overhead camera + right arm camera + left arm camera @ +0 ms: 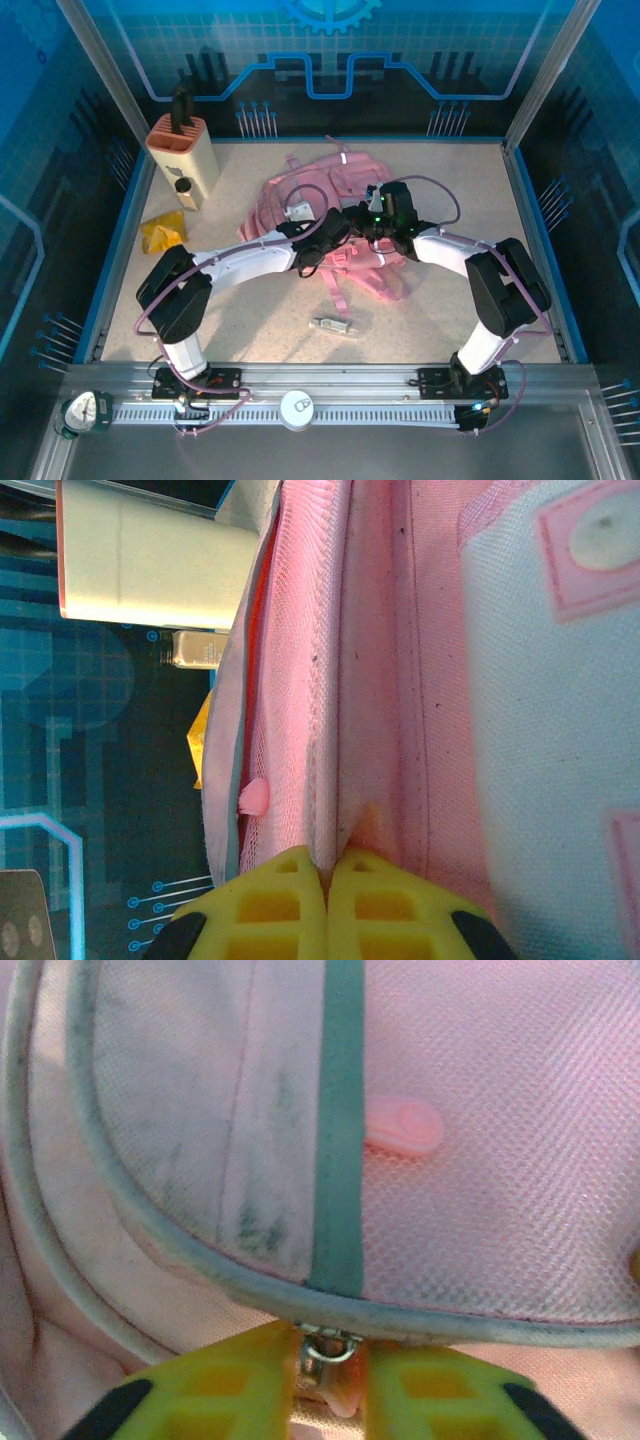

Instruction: Pack the student bag

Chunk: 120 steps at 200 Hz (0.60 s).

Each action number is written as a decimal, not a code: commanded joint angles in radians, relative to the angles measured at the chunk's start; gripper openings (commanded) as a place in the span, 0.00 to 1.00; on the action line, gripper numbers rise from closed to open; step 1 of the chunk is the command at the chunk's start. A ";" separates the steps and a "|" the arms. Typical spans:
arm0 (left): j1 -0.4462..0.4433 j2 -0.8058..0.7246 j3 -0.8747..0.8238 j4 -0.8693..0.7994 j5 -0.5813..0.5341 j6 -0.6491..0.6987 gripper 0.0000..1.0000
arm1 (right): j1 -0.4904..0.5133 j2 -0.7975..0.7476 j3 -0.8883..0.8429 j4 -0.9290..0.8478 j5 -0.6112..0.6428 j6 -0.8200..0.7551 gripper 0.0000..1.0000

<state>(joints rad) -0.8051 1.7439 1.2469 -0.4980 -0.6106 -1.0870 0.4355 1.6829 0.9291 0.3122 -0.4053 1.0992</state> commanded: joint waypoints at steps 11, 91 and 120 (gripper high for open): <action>0.010 -0.087 -0.064 0.091 0.008 0.083 0.08 | -0.020 -0.010 0.023 0.074 -0.006 -0.022 0.00; 0.140 -0.207 -0.218 0.181 0.290 0.475 0.00 | -0.087 -0.045 0.104 -0.169 -0.022 -0.133 0.00; 0.229 -0.244 -0.256 0.209 0.416 0.616 0.00 | -0.115 -0.044 0.163 -0.298 -0.047 -0.229 0.00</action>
<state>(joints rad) -0.6399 1.5372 1.0183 -0.3069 -0.3214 -0.6506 0.3771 1.6817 1.0096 0.1070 -0.4564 0.9890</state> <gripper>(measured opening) 0.048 0.057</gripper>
